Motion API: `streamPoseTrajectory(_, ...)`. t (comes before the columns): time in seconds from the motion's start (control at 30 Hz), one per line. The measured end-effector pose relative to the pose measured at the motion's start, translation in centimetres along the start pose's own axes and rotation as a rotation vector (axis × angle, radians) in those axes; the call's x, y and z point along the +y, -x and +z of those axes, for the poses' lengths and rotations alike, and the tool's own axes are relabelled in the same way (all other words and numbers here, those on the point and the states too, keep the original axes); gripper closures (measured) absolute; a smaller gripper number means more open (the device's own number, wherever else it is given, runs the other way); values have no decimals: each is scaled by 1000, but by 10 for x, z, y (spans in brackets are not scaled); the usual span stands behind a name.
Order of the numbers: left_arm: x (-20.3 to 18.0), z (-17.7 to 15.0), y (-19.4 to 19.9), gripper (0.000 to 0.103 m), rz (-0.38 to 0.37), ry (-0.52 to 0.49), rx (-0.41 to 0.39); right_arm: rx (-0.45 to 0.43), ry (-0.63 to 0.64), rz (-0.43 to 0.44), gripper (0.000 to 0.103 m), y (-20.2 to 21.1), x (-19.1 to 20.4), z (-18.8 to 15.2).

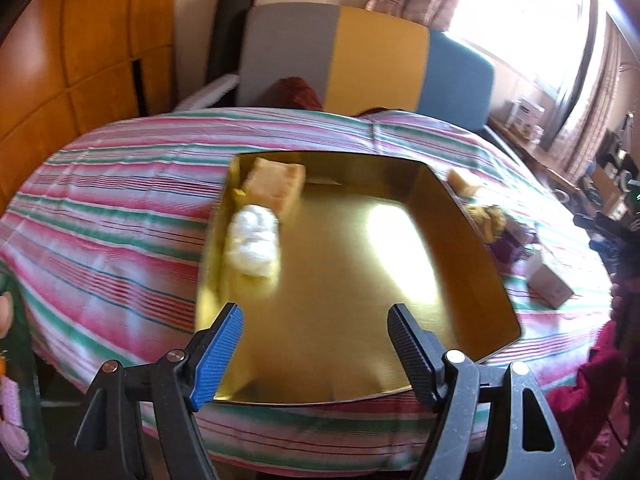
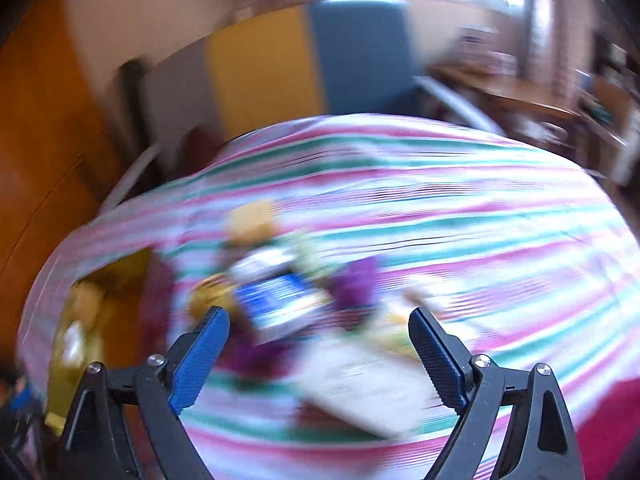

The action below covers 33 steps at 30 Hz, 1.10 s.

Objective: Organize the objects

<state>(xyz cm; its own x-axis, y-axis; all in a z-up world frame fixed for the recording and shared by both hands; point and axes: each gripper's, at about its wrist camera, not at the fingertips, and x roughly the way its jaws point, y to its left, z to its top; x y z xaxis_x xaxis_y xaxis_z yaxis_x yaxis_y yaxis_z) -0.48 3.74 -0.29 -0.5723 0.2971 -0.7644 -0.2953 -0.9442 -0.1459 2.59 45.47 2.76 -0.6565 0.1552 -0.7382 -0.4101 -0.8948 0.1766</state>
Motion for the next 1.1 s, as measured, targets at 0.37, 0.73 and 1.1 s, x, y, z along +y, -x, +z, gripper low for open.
streamPoseTrajectory(0.37,-104,11,-15,27,-175,-210,57,37,-438,-29,9,-23,-114,-4)
streamPoseTrajectory(0.73,-153,0,-17,27,-250,-306,102,229,-202,146,8,-66,-60,-4)
streamPoseTrajectory(1.1,-170,10,-20,26,-304,-296,133,345,-145,468,22,-60,-27,-26)
